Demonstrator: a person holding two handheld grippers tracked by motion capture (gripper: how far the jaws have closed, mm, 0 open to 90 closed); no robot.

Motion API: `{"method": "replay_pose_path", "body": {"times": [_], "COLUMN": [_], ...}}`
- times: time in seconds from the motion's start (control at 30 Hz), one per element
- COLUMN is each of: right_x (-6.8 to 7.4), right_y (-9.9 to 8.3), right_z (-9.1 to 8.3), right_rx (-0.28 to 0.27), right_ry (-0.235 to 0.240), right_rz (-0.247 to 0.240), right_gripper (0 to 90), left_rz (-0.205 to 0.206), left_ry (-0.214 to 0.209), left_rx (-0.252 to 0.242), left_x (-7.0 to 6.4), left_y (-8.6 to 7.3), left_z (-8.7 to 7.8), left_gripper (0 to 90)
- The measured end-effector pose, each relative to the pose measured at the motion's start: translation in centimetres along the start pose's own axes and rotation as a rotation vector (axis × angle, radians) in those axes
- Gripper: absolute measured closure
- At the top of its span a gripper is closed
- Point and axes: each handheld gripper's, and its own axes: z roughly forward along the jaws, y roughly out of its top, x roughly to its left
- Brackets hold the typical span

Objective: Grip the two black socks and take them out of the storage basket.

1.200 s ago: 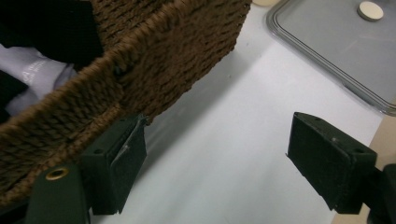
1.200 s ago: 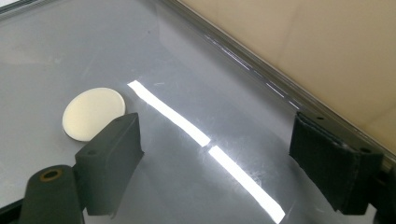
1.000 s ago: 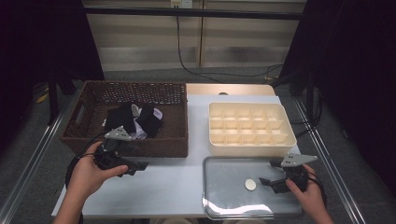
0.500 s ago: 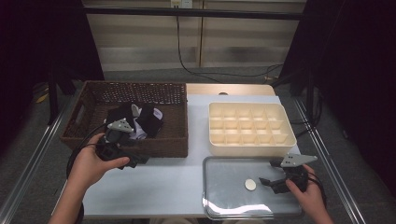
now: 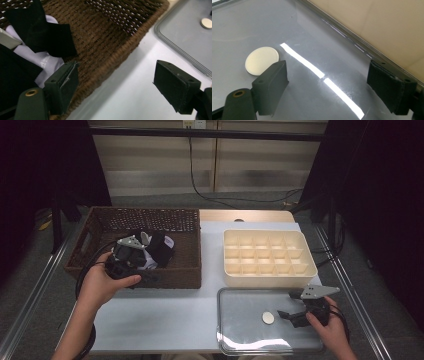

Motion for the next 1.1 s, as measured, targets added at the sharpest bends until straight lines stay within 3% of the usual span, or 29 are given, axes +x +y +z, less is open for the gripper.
{"method": "replay_pose_path", "body": {"times": [0.1,0.4,0.53,0.57,0.63,0.87,0.93,1.1], "right_x": [0.0,0.0,0.0,0.0,0.0,0.0,0.0,0.0], "right_y": [0.0,0.0,0.0,0.0,0.0,0.0,0.0,0.0], "right_z": [0.0,0.0,0.0,0.0,0.0,0.0,0.0,0.0], "right_rx": [0.000,-0.002,0.000,0.000,0.001,-0.001,-0.001,-0.001], "right_ry": [0.000,0.000,0.002,0.002,0.000,0.000,0.000,0.000], "right_rz": [0.000,-0.003,0.000,0.000,0.000,-0.002,-0.002,-0.002], "right_gripper": [16.2,16.2,16.2,16.2,16.2,16.2,16.2,16.2], "left_rz": [-0.017,-0.060,-0.084,-0.109,-0.104,-0.158,-0.153,-0.181], "left_ry": [0.044,0.096,0.137,0.157,0.171,0.175,0.175,0.190], "left_rx": [-0.010,-0.031,-0.021,-0.031,-0.021,-0.003,0.010,0.028], "left_x": [0.7,2.2,3.4,3.9,4.4,6.1,6.3,7.3], "left_y": [0.5,1.6,2.0,2.2,2.4,2.5,2.5,2.8], "left_z": [0.3,1.6,2.3,2.5,2.7,4.4,4.5,5.4], "left_gripper": [21.1,21.1,21.1,21.1,21.1,24.5,25.8,34.9]}}
